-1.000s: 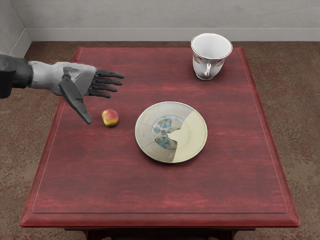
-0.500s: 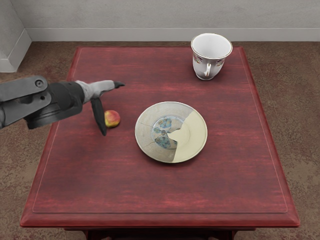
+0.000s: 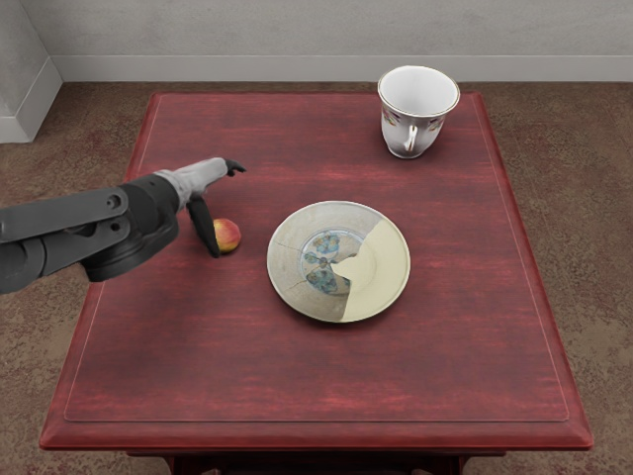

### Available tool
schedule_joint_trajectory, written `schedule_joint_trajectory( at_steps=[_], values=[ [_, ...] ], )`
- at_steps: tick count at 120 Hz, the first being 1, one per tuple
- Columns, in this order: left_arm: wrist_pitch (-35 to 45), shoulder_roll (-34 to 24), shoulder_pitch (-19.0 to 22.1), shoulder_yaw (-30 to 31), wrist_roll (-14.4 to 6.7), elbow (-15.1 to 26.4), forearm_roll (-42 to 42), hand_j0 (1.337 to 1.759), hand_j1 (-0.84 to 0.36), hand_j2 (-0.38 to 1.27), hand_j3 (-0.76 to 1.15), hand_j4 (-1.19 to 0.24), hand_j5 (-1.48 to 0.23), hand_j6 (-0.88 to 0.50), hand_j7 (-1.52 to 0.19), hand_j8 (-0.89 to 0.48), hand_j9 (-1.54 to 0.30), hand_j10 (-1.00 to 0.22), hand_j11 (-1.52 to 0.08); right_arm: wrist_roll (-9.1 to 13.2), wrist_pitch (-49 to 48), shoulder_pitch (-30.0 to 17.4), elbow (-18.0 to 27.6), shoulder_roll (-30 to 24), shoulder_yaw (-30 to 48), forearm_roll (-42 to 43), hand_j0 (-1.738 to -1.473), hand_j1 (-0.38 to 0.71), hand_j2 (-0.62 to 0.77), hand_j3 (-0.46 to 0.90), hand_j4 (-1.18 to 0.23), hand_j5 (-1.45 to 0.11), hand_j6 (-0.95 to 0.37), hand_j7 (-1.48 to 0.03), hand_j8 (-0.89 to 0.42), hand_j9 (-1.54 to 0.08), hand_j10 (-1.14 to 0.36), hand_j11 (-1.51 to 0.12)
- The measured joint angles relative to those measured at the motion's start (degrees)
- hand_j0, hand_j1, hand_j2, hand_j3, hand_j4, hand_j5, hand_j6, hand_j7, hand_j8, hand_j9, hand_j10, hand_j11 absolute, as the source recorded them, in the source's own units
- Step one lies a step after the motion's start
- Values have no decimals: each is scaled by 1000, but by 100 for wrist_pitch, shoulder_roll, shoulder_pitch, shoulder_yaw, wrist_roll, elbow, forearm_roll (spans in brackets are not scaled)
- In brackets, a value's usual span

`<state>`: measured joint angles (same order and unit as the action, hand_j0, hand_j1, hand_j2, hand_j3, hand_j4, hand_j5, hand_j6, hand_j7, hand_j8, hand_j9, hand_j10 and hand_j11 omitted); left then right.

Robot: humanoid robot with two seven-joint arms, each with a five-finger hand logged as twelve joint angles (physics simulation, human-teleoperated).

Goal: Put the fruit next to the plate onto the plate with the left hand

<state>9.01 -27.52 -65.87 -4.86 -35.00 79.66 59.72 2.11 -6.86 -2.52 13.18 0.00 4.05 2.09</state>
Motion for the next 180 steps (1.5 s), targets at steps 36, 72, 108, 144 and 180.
schedule_joint_trajectory(
  at_steps=[36,72,108,144,180],
  values=[
    [611,283,288,13,0,-166,62,1658,143,37,0,-176,-225,-177,-225,-177,-225,-176,-225,0,0,0,0,0,0,0,-1658,-331,-3,0,-15,-20,-15,-20,-15,-20,-15,-20],
    [791,362,337,160,0,-178,63,1658,16,58,0,-282,-363,-283,-363,-282,-363,-281,-363,0,0,0,0,0,0,-2,-1658,-331,-3,0,-15,-20,-15,-20,-15,-20,-15,-20],
    [760,328,206,570,0,-179,-13,1658,-130,83,0,-403,-521,-403,-521,-403,-521,-402,-521,0,0,0,0,0,0,0,-1658,-331,-3,0,-15,-20,-15,-20,-15,-20,-15,-20],
    [754,335,171,720,8,-178,-6,1654,-307,141,370,-603,-765,-473,-765,-345,-672,-456,-647,0,0,-1,0,0,0,-2,-1658,-331,-3,0,-15,-20,-15,-20,-15,-20,-15,-20],
    [743,182,-147,424,-6,-180,-248,1652,-368,284,86,-616,-958,-349,-953,-414,-928,-680,-918,0,0,0,0,0,0,0,-1658,-331,-3,0,-15,-20,-15,-20,-15,-20,-15,-20]
  ],
)
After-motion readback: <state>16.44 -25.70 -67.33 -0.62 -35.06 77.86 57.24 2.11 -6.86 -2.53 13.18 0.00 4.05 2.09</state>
